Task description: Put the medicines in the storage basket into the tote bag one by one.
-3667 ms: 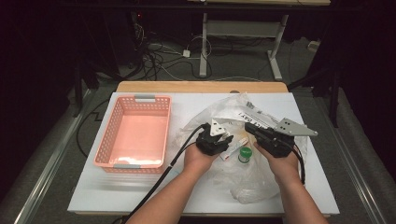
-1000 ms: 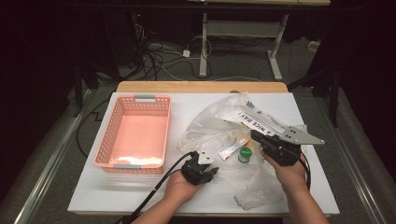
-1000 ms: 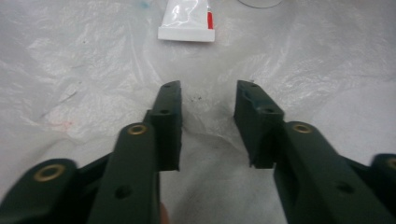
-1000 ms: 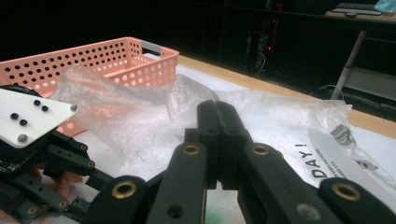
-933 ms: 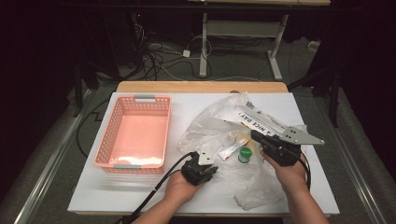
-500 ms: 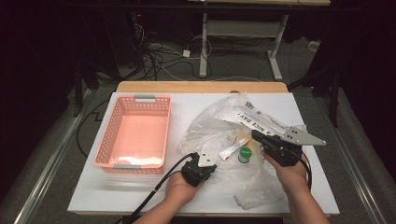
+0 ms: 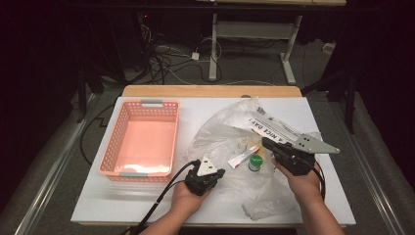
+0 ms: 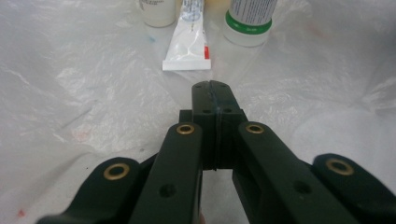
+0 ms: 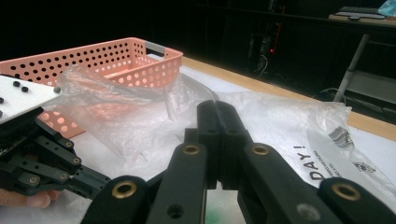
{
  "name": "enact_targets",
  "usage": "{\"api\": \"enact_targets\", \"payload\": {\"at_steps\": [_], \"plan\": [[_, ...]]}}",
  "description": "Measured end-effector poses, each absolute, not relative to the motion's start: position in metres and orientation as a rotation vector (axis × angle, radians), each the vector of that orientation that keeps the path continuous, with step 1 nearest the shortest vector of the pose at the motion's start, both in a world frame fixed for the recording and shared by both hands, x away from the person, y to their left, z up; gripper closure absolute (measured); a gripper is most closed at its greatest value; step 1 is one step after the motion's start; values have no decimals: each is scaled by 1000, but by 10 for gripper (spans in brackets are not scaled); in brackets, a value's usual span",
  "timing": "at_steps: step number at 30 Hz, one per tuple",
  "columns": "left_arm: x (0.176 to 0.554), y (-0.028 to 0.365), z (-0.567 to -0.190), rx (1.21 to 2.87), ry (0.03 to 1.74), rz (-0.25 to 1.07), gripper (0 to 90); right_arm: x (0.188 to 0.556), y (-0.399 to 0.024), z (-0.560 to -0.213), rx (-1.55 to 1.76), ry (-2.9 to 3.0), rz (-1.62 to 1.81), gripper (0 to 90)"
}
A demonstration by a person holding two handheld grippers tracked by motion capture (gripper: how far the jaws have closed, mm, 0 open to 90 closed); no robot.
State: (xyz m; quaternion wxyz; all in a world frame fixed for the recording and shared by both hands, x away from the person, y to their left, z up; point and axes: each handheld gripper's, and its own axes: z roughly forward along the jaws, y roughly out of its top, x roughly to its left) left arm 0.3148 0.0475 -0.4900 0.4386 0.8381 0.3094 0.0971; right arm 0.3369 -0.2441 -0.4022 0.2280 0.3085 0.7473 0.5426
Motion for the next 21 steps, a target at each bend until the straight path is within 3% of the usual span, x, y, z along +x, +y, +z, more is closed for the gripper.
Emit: {"api": "enact_targets", "payload": {"at_steps": [21], "plan": [[317, 56, -490, 2009, 780, 194, 882, 343, -241, -406, 870, 2055, 1495, 900]]}}
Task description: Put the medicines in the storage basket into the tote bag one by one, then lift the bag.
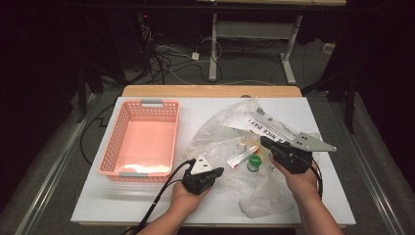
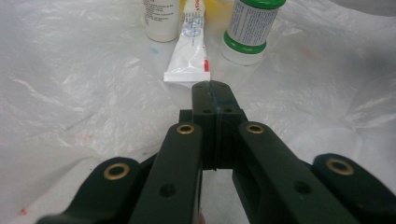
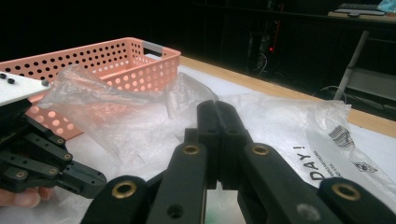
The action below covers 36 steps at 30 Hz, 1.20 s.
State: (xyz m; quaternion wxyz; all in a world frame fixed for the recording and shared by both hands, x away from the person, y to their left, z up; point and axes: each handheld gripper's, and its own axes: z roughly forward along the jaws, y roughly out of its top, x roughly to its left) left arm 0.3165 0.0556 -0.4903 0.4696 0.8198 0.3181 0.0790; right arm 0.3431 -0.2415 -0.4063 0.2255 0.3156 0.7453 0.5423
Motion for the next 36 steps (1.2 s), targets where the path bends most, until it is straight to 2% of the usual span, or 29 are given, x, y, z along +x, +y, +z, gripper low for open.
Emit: {"api": "enact_targets", "payload": {"at_steps": [23, 27, 34, 36], "plan": [[313, 58, -488, 1966, 797, 240, 882, 339, -235, -406, 848, 2051, 1489, 900], [311, 61, -481, 1913, 789, 276, 883, 338, -237, -405, 855, 2038, 1492, 900], [310, 62, -455, 1844, 744, 417, 883, 333, -236, -401, 834, 2006, 1497, 900], [312, 63, -451, 1809, 732, 409, 883, 332, -234, -402, 826, 2004, 1497, 900]]}}
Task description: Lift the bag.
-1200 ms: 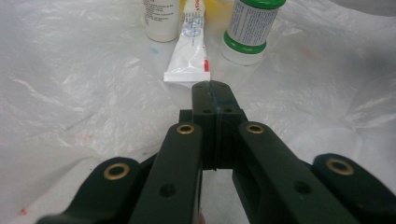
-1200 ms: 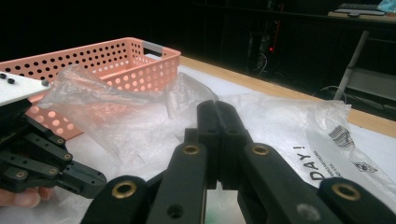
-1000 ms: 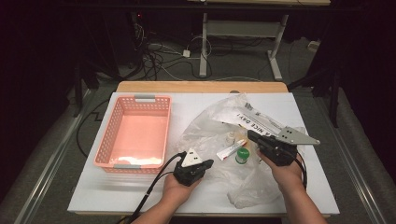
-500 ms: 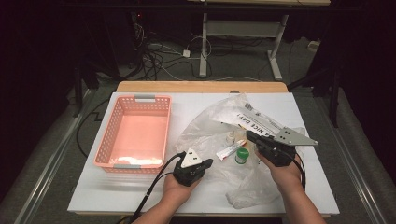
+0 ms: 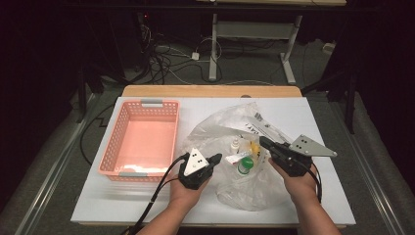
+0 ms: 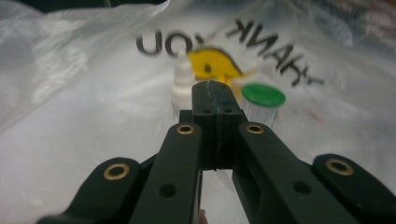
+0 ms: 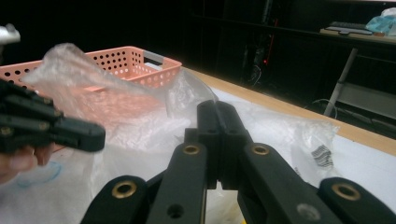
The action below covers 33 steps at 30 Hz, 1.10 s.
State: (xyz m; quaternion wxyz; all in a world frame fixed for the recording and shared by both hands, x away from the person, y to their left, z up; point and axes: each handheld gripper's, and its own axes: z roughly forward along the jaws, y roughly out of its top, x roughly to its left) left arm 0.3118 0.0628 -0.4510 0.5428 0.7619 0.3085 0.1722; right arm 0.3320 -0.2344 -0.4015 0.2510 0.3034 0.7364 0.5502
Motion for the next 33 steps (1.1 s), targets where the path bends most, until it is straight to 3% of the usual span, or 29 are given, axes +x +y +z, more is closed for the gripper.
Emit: {"api": "enact_targets", "payload": {"at_steps": [7, 15, 33], "plan": [[319, 64, -444, 1696, 758, 432, 883, 333, -230, -402, 830, 1986, 1514, 900], [329, 63, -432, 1679, 750, 441, 883, 334, -231, -403, 841, 1963, 1527, 900], [353, 51, -369, 1622, 640, 571, 883, 351, -227, -366, 813, 1752, 1619, 900]]}}
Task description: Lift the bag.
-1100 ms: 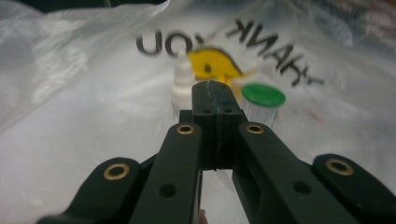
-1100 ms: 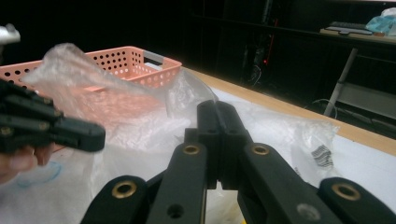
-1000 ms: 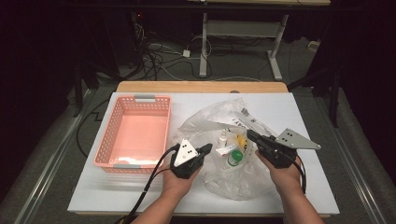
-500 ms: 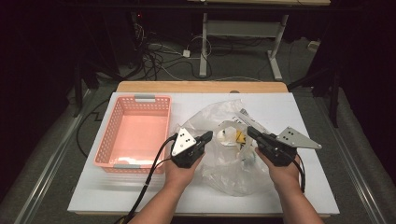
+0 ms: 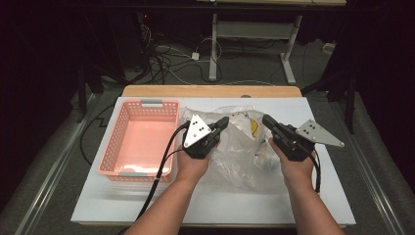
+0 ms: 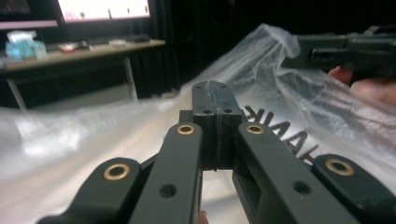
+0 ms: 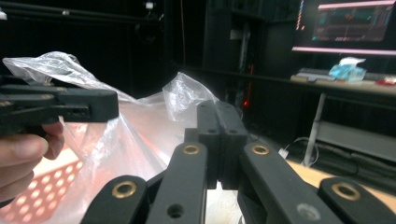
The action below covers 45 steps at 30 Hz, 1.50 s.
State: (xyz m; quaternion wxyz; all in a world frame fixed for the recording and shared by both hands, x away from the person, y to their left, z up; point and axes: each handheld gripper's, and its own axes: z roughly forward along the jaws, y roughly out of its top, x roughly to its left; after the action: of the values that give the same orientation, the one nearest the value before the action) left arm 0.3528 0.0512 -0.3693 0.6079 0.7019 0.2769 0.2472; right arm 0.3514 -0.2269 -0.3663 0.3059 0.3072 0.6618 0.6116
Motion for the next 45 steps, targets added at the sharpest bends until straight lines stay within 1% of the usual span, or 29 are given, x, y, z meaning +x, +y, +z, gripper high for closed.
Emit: {"api": "enact_targets", "payload": {"at_steps": [13, 20, 30, 35, 39, 42, 45], "plan": [[365, 39, -306, 1560, 544, 665, 883, 360, -236, -329, 795, 1626, 1649, 900], [369, 32, -284, 1532, 516, 687, 883, 364, -244, -311, 796, 1566, 1659, 900], [387, 30, -256, 1503, 515, 725, 883, 377, -260, -262, 810, 1447, 1666, 900], [397, 26, -247, 1491, 513, 724, 883, 384, -270, -246, 827, 1406, 1655, 900], [405, 20, -249, 1517, 520, 718, 883, 391, -272, -248, 842, 1423, 1633, 900], [410, 16, -258, 1554, 532, 710, 883, 395, -271, -260, 870, 1454, 1618, 900], [413, 17, -268, 1550, 558, 688, 883, 399, -272, -275, 894, 1472, 1602, 900]]}}
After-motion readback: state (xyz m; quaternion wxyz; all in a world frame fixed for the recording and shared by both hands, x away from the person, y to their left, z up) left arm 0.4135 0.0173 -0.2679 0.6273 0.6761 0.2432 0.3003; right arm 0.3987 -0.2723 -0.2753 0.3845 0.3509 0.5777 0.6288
